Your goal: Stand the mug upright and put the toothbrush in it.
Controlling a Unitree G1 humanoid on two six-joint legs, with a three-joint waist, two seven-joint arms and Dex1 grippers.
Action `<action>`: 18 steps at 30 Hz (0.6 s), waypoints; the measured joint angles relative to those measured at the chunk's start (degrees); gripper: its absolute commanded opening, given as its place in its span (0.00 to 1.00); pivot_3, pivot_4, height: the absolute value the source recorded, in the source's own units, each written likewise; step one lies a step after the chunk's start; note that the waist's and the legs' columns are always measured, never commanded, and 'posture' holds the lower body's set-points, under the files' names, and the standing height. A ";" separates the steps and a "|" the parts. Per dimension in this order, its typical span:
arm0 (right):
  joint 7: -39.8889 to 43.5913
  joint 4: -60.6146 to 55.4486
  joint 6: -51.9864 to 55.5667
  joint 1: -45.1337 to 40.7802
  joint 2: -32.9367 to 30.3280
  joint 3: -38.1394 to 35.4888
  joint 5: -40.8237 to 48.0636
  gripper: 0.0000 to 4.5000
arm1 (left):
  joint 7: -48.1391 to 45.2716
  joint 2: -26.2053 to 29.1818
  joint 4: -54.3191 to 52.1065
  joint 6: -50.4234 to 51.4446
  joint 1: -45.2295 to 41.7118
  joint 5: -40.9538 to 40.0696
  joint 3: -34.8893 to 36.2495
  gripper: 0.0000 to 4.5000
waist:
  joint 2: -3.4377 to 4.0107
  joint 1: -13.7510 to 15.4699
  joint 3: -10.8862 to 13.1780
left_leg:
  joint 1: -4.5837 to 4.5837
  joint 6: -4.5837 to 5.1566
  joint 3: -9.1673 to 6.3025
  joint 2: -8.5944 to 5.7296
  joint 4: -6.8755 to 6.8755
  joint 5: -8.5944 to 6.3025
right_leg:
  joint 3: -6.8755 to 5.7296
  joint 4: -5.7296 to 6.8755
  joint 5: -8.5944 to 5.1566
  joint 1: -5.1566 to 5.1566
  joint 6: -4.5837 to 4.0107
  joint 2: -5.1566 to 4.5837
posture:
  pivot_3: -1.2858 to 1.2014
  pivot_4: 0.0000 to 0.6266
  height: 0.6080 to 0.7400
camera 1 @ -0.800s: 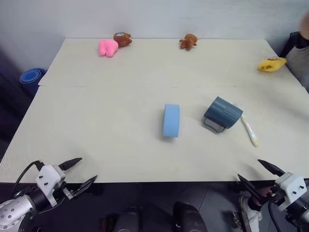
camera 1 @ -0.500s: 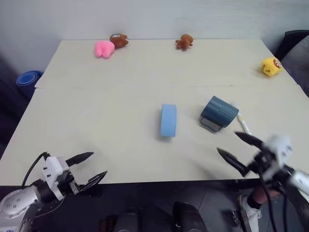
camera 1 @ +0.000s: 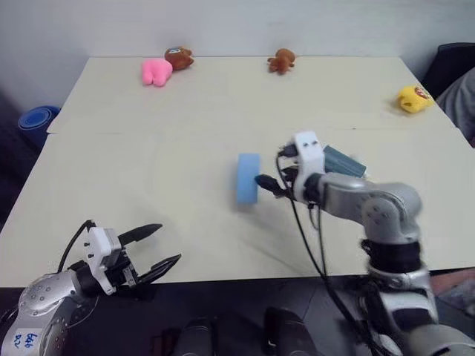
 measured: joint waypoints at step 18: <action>10.67 14.71 -5.73 -6.05 8.12 11.11 -13.40 0.91 | 1.52 -0.87 -0.20 -2.00 1.19 1.60 -0.17 1.00 | 0.06 -1.15 0.01 | -0.03 -0.01 -0.08 0.03 -0.13 -0.02 | 0.01 0.07 0.00 -0.11 -0.01 0.11 | 0.52 0.24 1.00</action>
